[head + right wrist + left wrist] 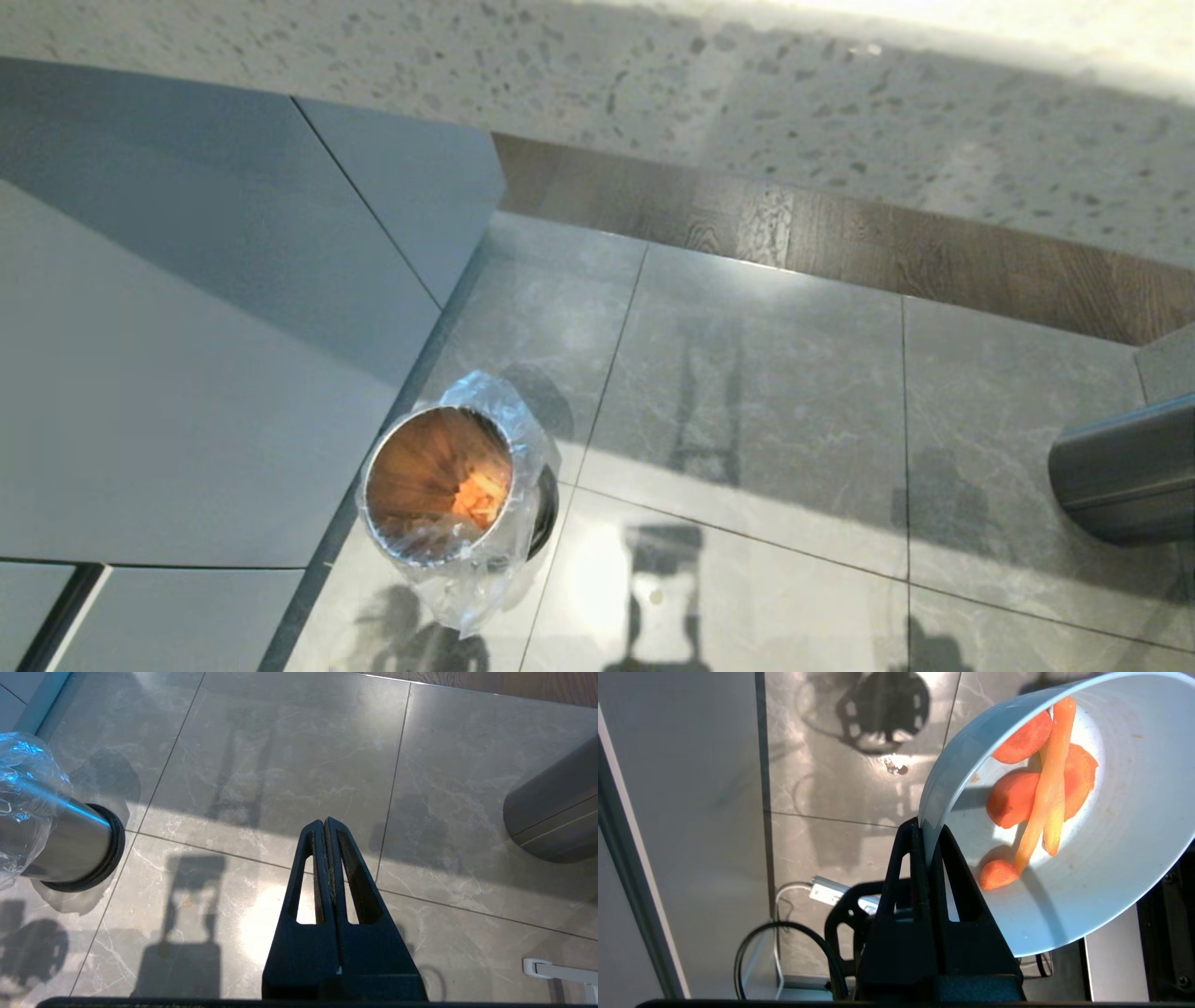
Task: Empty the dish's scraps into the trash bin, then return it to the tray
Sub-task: Move the bowl over the trash can
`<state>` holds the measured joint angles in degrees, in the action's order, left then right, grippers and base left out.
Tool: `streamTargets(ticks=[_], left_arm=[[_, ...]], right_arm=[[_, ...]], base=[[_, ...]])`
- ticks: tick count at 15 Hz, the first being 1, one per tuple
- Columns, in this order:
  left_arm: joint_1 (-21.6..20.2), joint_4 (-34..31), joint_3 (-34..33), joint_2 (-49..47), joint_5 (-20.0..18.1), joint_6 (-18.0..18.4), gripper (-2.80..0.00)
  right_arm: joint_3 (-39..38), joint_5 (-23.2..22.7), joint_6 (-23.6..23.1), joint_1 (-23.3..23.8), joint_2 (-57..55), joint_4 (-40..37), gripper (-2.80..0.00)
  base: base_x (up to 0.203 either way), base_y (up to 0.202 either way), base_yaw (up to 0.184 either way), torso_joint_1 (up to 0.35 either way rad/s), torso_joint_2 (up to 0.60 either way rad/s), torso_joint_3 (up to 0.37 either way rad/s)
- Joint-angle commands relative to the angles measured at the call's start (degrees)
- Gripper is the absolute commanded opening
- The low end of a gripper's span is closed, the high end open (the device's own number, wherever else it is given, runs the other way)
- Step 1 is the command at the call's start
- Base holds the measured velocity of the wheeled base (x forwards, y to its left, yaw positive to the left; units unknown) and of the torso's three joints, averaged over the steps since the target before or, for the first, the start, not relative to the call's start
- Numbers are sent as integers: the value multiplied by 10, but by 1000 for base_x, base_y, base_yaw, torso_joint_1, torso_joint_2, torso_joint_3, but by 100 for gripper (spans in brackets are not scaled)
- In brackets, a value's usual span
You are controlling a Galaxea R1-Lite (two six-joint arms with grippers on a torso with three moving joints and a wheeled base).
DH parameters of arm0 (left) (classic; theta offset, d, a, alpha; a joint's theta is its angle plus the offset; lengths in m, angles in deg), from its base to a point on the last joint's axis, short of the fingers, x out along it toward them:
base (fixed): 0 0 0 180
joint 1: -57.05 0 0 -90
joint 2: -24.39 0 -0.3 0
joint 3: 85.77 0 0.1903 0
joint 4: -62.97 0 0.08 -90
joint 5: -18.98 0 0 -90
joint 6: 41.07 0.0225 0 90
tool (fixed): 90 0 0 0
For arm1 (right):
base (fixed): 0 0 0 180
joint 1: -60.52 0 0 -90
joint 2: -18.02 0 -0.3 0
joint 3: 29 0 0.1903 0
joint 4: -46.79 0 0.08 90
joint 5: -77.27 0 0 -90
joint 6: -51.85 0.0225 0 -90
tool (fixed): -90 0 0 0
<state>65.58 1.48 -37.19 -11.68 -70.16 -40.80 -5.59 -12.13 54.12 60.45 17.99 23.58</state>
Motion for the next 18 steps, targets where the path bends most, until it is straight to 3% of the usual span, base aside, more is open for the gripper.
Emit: streamTargets(ticks=[1,6,13,18], left_arm=[[0,21,0,-42,2,10,-280],[0,85,4,-91,21,36,-280],[-1,87,47,-126,41,38,-280],[-2,109,54,-140,62,65,-280]], right_arm=[[0,0,0,0,0,0,-280],[0,0,0,0,0,0,-280],[0,0,0,0,0,0,-280],[0,0,0,0,0,0,-280]], base=[[0,0,0,0,0,0],[0,0,0,0,0,0],[0,0,0,0,0,0],[0,0,0,0,0,0]])
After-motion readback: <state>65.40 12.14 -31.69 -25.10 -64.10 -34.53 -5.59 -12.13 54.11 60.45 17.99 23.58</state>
